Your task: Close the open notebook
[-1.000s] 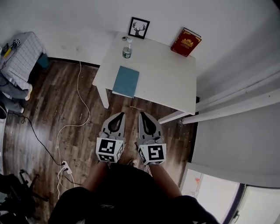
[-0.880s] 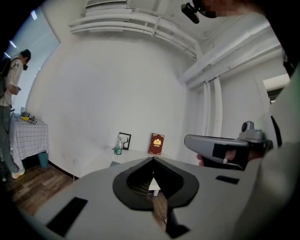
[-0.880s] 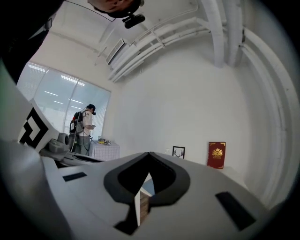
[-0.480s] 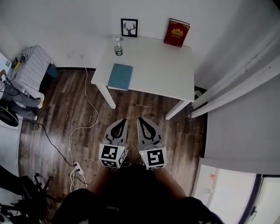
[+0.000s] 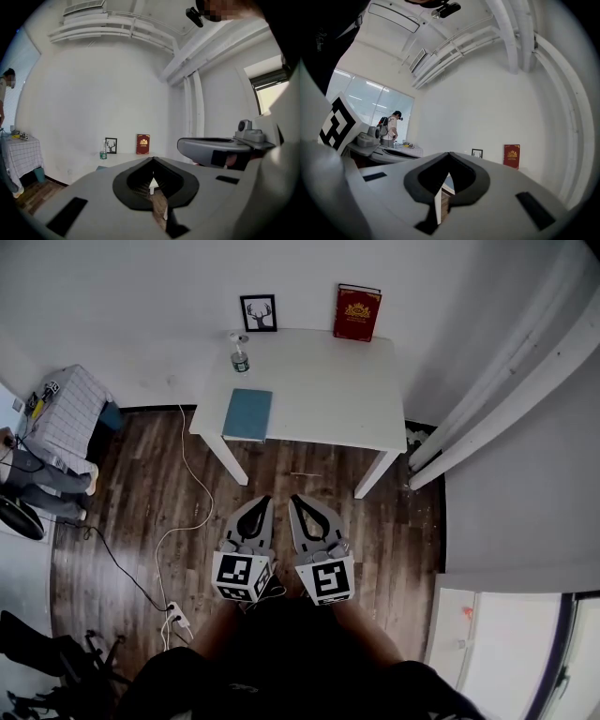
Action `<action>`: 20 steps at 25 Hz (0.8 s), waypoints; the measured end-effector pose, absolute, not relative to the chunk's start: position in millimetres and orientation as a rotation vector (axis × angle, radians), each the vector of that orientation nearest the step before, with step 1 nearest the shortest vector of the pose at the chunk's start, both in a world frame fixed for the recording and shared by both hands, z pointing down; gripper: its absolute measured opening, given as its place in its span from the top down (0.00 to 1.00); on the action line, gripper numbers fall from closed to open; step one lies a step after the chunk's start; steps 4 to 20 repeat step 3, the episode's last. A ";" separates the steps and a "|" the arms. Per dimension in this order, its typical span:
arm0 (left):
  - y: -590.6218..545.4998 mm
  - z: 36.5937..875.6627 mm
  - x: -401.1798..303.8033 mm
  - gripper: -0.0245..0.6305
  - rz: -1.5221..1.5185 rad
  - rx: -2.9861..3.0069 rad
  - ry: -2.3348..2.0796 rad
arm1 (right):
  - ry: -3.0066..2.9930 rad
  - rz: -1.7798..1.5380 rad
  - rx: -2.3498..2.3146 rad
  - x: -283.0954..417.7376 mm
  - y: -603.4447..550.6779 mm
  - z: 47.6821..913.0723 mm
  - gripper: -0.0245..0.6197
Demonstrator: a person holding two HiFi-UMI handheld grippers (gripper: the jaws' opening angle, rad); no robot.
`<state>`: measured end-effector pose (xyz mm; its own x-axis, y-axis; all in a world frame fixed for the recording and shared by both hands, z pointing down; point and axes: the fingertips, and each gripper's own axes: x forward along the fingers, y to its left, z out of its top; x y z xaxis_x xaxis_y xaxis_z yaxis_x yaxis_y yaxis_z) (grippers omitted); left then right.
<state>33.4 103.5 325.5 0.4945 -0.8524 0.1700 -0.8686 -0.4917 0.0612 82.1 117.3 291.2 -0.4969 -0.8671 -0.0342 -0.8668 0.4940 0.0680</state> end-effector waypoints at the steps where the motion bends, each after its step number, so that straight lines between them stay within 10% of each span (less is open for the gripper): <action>1: 104.1 326.2 32.9 0.96 0.176 2.594 -1.501 | -2.711 -0.121 1.573 81.5 117.9 291.5 0.93; 20: 105.5 328.4 31.1 0.96 0.179 2.594 -1.500 | -2.708 -0.124 1.571 79.9 119.2 292.9 0.93</action>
